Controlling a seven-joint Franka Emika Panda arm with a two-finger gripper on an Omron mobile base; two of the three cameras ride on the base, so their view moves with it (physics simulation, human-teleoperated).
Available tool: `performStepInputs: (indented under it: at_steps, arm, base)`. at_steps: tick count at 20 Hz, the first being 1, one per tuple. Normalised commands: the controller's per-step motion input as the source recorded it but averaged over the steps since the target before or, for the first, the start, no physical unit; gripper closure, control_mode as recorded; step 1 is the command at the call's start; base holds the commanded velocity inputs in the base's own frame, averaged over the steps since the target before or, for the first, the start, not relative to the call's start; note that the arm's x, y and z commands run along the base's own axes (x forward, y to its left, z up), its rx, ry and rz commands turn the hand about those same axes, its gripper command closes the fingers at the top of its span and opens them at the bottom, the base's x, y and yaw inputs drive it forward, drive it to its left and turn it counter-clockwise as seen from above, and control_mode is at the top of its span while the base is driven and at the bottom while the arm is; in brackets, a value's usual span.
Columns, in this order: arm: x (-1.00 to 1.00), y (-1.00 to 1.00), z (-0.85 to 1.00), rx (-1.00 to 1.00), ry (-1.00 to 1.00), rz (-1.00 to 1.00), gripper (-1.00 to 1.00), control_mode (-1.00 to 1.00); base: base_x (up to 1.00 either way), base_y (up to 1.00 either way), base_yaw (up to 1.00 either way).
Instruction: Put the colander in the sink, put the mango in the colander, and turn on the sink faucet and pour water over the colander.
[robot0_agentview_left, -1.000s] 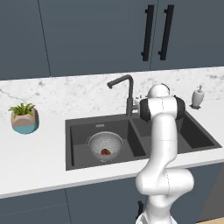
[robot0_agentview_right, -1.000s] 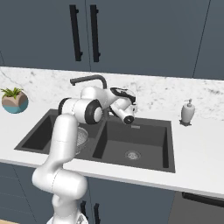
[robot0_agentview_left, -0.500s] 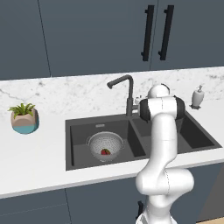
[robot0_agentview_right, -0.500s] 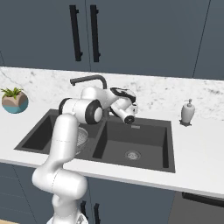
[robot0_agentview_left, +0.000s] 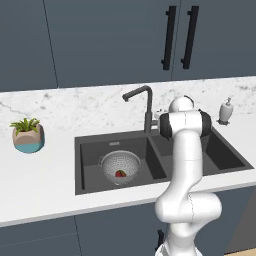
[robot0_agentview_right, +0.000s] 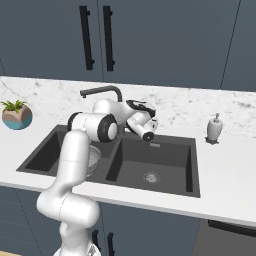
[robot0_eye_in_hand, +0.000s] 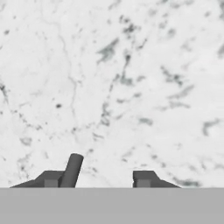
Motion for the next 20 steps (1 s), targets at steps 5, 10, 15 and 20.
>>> performStepInputs:
  at_steps: [5, 10, 15, 20]
  arm:
    - [0.33, -0.30, -0.17, 0.00, 0.00, -0.11, 1.00, -1.00]
    - [0.34, -0.64, -0.18, 0.00, 0.00, -0.16, 1.00, -1.00]
    - [0.32, -0.80, -0.17, 0.00, 0.00, -0.15, 1.00, -1.00]
    - [0.29, -0.90, -0.19, 0.00, 0.01, -0.13, 1.00, -1.00]
  base:
    - [0.00, 0.00, 0.00]
    - [0.00, 0.00, 0.00]
    - [0.00, 0.00, 0.00]
    - [0.00, 0.00, 0.00]
